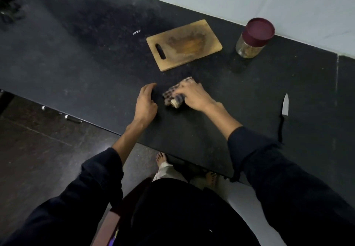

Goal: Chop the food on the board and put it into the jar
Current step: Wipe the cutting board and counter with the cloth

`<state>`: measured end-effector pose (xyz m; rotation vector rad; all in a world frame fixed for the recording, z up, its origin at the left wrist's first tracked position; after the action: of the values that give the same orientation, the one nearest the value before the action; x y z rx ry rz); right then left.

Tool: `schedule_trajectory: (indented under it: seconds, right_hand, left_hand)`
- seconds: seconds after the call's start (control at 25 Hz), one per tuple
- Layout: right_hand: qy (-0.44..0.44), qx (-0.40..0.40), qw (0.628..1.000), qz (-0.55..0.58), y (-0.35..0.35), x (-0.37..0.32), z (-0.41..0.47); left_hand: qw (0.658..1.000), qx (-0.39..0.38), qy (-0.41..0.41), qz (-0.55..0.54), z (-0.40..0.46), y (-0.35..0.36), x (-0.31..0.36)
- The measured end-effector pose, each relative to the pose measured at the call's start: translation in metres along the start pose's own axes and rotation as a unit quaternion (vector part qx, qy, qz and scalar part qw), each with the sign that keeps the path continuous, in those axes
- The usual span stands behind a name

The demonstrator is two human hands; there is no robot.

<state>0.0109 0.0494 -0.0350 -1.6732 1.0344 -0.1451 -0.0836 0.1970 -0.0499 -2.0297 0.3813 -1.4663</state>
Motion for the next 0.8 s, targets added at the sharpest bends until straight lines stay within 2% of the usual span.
schedule_trajectory:
  seconds: [0.16, 0.24, 0.32, 0.44, 0.52, 0.6, 0.72, 0.8]
  right_hand:
    - [-0.045, -0.067, 0.994, -0.069, 0.019, 0.037, -0.075]
    - [-0.015, -0.095, 0.992, -0.082, 0.009, 0.062, -0.101]
    - [0.013, -0.070, 0.995, -0.064, -0.003, 0.071, -0.100]
    - [-0.045, 0.021, 0.998, -0.033, -0.007, 0.026, -0.076]
    - [-0.076, -0.005, 0.996, -0.054, 0.010, 0.000, -0.067]
    - [-0.095, -0.065, 0.988, -0.106, 0.028, 0.007, -0.077]
    - [-0.038, -0.093, 0.987, -0.125, 0.009, 0.052, -0.088]
    - [0.030, -0.057, 0.993, -0.097, -0.025, 0.077, -0.068]
  left_hand:
    - [0.998, -0.017, 0.035, 0.046, -0.014, 0.014, 0.012]
    - [0.997, -0.026, 0.047, 0.052, -0.017, 0.016, 0.018]
    - [0.997, -0.034, 0.048, 0.053, -0.017, 0.016, 0.021]
    - [0.995, -0.049, 0.049, 0.070, -0.011, 0.015, 0.023]
    - [0.993, -0.067, 0.051, 0.086, -0.006, 0.019, 0.029]
    - [0.990, -0.087, 0.059, 0.093, 0.001, 0.022, 0.037]
    - [0.990, -0.086, 0.061, 0.095, 0.010, 0.025, 0.042]
    - [0.989, -0.092, 0.064, 0.094, 0.016, 0.031, 0.045]
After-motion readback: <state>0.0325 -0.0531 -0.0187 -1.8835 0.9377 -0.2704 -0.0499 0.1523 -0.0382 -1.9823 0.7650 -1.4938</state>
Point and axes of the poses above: each hand's wrist, its own z-axis towards the middle knuckle, its own y-axis out of the palm, x = y × z, the point moved 4 cm from there along z, towards the middle knuckle, and after that the axes turned 6 degrees about -x, right-handed, at the moved point
